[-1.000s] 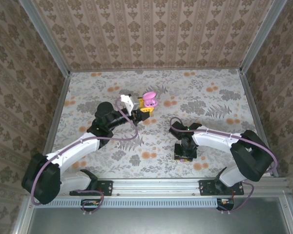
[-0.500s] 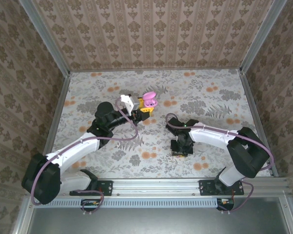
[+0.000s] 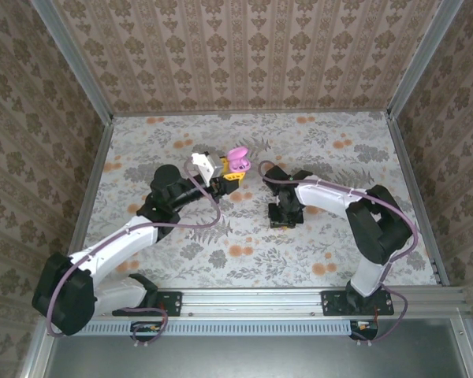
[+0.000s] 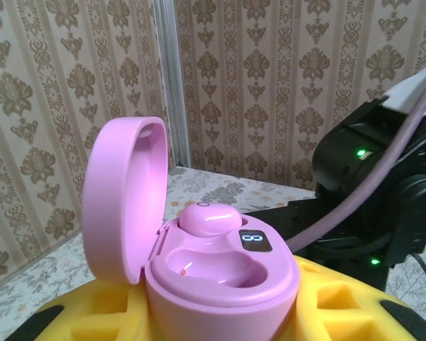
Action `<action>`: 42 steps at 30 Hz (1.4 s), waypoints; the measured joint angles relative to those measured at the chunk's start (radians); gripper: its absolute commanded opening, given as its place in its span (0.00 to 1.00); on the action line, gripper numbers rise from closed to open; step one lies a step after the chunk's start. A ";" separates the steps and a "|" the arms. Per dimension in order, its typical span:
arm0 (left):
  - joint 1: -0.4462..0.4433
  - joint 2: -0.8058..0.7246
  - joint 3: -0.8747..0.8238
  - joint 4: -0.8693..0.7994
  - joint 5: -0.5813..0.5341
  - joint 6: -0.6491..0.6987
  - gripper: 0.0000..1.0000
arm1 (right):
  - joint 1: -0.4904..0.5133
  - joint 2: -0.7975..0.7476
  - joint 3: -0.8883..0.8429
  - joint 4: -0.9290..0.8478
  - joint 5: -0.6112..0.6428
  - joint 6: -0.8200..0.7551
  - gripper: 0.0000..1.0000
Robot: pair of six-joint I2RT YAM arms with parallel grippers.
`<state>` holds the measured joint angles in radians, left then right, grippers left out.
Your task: Insert wireless bluetooth earbuds into charging case
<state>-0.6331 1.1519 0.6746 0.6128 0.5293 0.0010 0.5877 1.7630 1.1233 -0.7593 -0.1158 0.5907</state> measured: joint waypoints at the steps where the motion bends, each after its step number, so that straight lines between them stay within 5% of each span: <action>1: 0.001 -0.004 0.000 0.000 -0.003 0.001 0.23 | -0.006 0.013 0.014 -0.006 0.003 -0.022 0.26; 17: 0.014 -0.036 0.000 -0.031 -0.018 0.016 0.24 | -0.030 0.116 0.121 -0.089 0.087 -0.211 0.39; 42: 0.021 -0.021 0.000 -0.038 -0.010 0.016 0.23 | -0.116 -0.031 -0.019 -0.027 0.075 -0.074 0.35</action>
<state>-0.6125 1.1313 0.6746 0.5747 0.5194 0.0166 0.4717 1.7325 1.1038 -0.7868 -0.0410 0.5163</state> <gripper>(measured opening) 0.359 0.361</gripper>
